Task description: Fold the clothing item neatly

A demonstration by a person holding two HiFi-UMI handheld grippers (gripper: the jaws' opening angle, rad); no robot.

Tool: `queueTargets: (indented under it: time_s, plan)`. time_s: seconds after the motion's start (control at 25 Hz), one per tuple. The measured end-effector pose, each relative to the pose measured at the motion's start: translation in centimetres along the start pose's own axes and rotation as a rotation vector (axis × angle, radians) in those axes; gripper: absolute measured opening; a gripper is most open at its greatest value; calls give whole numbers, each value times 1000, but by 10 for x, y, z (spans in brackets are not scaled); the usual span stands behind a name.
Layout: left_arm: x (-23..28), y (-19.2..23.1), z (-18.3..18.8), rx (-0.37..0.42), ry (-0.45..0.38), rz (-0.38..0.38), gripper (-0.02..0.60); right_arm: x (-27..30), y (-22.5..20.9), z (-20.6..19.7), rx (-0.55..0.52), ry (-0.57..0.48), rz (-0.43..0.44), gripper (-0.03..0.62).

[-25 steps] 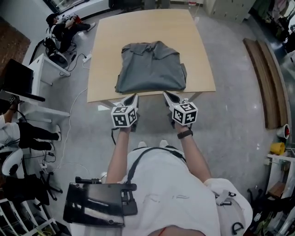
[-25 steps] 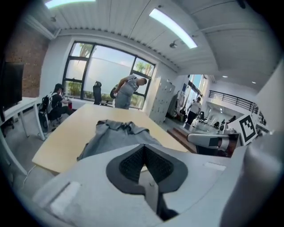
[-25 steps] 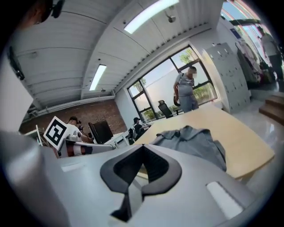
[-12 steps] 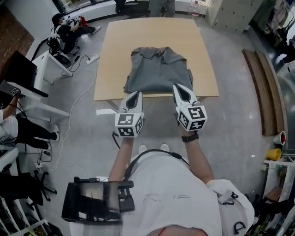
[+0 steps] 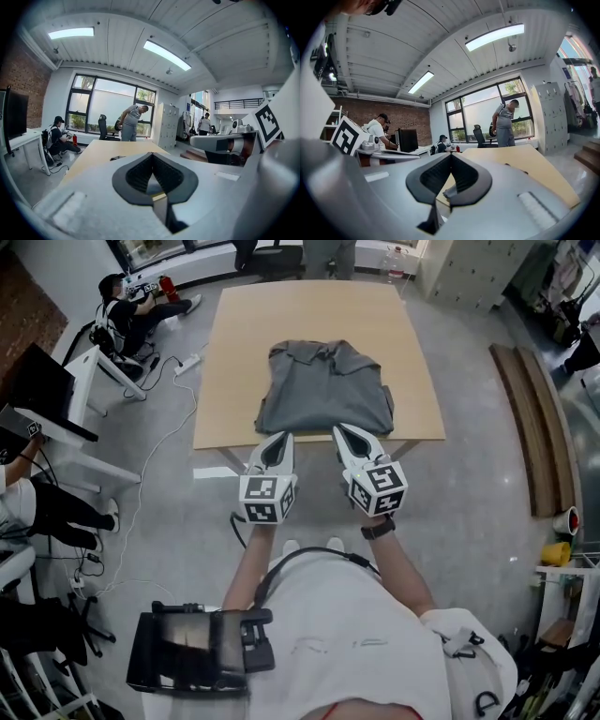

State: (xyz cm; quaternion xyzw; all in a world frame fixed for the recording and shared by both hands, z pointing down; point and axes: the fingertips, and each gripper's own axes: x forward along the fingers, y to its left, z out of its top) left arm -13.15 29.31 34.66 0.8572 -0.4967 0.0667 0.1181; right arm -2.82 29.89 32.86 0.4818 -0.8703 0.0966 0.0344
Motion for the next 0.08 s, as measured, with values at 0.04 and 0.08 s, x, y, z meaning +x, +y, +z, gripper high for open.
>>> queueTargets:
  time_s: [0.04, 0.08]
  plan:
    - [0, -1, -1, 1, 2, -3, 3, 0, 2, -2, 3, 3, 4, 0]
    - [0, -2, -2, 2, 5, -7, 2, 0, 4, -4, 6, 7, 7, 0]
